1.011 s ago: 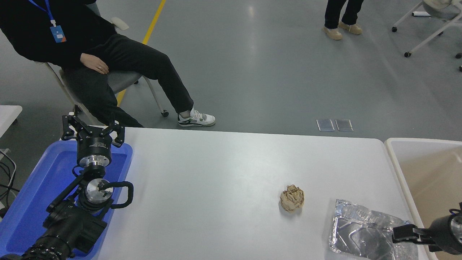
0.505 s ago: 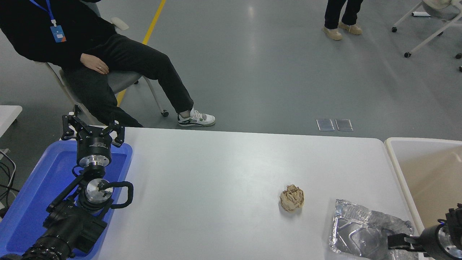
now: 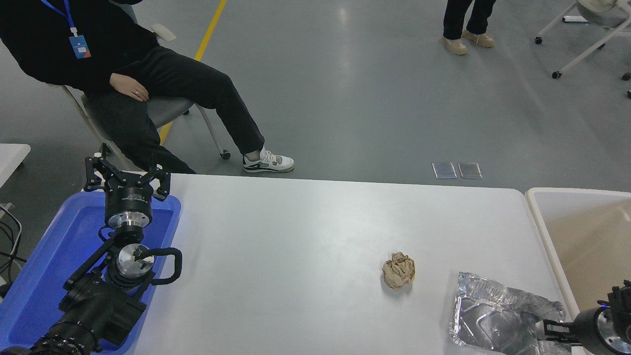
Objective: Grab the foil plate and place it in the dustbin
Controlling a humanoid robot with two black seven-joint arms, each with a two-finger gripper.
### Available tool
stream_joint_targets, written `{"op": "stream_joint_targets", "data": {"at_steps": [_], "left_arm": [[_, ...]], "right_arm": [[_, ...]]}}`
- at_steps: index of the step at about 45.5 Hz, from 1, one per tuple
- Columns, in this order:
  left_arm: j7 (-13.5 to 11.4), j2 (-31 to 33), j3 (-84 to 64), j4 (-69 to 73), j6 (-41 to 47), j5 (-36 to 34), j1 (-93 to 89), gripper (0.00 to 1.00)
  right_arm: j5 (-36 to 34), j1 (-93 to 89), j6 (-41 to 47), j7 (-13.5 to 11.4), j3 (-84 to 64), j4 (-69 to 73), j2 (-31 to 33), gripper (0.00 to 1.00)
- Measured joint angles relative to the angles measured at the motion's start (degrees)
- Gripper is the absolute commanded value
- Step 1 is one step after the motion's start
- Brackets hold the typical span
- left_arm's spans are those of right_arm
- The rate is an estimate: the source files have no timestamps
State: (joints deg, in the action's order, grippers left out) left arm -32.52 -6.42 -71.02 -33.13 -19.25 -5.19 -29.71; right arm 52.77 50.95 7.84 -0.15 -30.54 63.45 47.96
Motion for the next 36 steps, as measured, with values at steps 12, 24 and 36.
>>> {"op": "stream_joint_targets", "data": {"at_steps": [12, 24, 36], "left_arm": [[0.0, 0.0, 0.0, 0.0, 0.0, 0.0, 0.0, 0.99], [0.0, 0.0, 0.0, 0.0, 0.0, 0.0, 0.0, 0.99], [0.0, 0.0, 0.0, 0.0, 0.0, -0.1, 0.0, 0.99]], "right_arm": [[0.1, -0.1, -1.1, 0.0, -0.1, 0.3, 0.6, 0.0], [0.1, 1.3, -1.3, 0.0, -0.2, 2.0, 3.4, 0.0], [0.0, 5.1, -0.8, -0.1, -0.3, 7.4, 8.3, 0.0]]}}
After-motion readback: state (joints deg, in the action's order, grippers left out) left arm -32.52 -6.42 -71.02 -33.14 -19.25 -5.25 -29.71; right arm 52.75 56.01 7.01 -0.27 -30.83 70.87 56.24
